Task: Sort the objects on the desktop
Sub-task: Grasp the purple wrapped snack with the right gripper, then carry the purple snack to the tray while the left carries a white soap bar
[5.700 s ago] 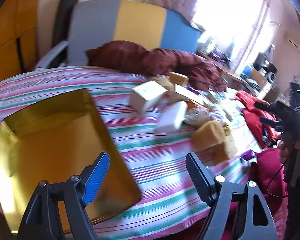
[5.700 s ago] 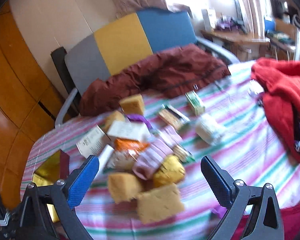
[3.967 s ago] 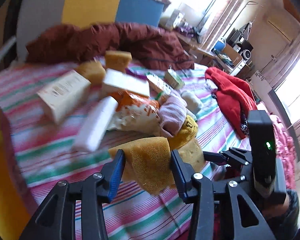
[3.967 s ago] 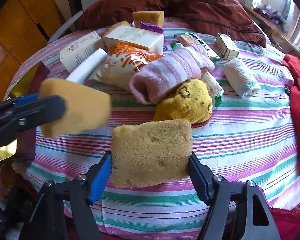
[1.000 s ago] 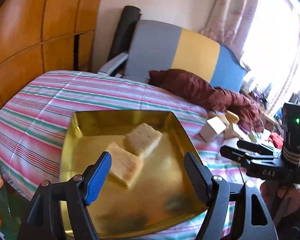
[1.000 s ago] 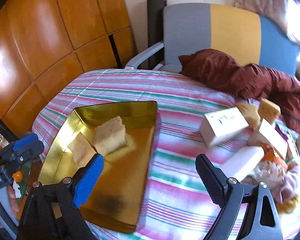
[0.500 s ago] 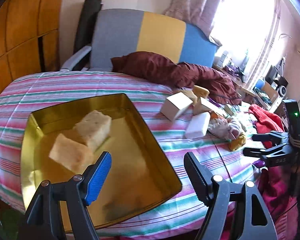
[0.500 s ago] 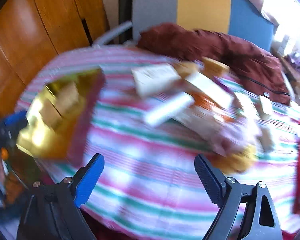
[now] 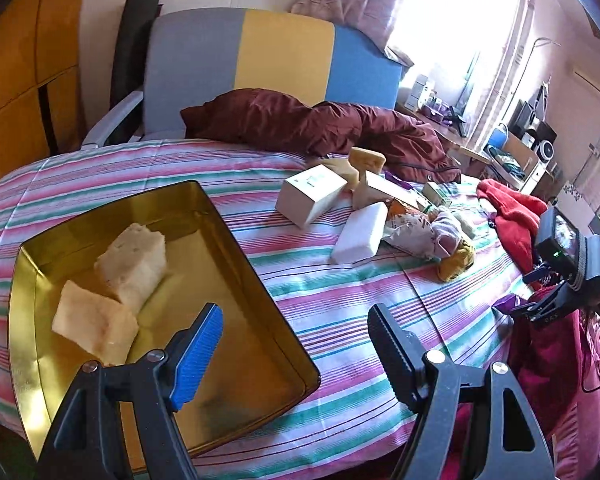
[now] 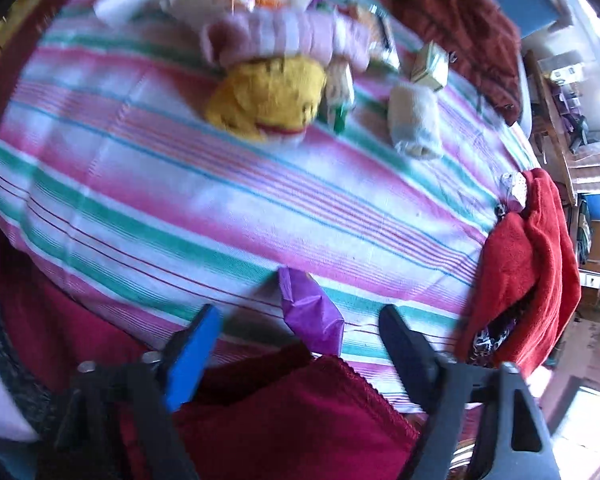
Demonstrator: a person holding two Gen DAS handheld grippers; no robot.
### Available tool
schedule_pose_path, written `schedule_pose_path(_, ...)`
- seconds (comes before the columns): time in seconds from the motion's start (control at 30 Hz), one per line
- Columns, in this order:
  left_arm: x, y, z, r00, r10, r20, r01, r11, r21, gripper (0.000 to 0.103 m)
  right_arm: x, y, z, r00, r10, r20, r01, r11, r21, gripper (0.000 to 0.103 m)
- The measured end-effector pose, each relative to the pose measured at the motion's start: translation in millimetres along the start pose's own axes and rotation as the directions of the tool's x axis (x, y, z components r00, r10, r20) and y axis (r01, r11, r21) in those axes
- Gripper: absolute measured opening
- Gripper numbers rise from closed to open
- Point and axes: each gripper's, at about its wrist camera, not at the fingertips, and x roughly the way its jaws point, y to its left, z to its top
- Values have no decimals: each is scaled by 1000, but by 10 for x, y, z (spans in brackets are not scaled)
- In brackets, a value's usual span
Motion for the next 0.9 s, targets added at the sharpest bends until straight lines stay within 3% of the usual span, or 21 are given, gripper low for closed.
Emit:
schedule_pose_path(0.1,51,-64,43,1000,-7,-11,7,1000,21,76,107,20,-5,1000,-10,-29,10,1000,-13,64)
schedule_pose_path(0.2,139,-152,82,1000,-10,-26,12,999,52,76,182,14,-5,999,-35,-32,35,999,-24,37)
schedule_pose_path(0.3,259,-259,128,999,-19,-48,23,996,85,76,166,11,-28,999,-48,-2,48,998,-29,35)
schedule_pose_path(0.4,396,-396,197,997,-26,-67,34,992,122,76,107,-55,-52,998,-50,44,50,999,12,25)
schedule_pose_path(0.57,627,-563,314,994,-32,-100,49,984,174,76,-39,-67,-40,990,-48,130,43,998,41,25)
schedule_pose_path(0.9,1311,-942,548,985,39,-168,21,940,339,76,22,-125,0,974,27,226,-53,993,110,25)
